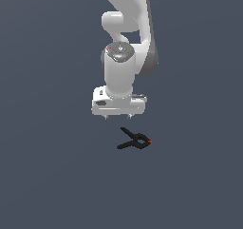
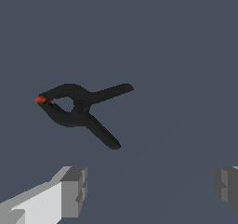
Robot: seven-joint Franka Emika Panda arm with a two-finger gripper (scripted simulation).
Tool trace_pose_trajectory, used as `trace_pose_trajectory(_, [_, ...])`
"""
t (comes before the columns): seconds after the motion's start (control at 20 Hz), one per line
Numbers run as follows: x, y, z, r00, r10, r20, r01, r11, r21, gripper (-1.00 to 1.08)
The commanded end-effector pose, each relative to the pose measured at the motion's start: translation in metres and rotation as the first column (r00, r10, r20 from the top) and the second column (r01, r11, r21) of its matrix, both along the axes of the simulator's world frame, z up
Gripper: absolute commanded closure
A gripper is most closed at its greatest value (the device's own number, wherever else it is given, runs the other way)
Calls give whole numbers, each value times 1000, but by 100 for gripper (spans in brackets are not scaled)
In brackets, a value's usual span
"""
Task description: Pick up the object and move it to a goal position.
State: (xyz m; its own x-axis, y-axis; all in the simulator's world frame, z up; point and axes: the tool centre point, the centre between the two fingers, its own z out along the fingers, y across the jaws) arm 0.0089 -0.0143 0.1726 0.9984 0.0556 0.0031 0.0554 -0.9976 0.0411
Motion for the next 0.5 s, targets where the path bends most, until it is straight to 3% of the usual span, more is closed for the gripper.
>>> trace_pose_trajectory(0.0, [1, 1, -2, 1000, 25, -2, -25, 1000, -1, -92])
trace_pose_trajectory(0.45, [7, 11, -16, 980, 199, -13, -199, 980, -3, -92])
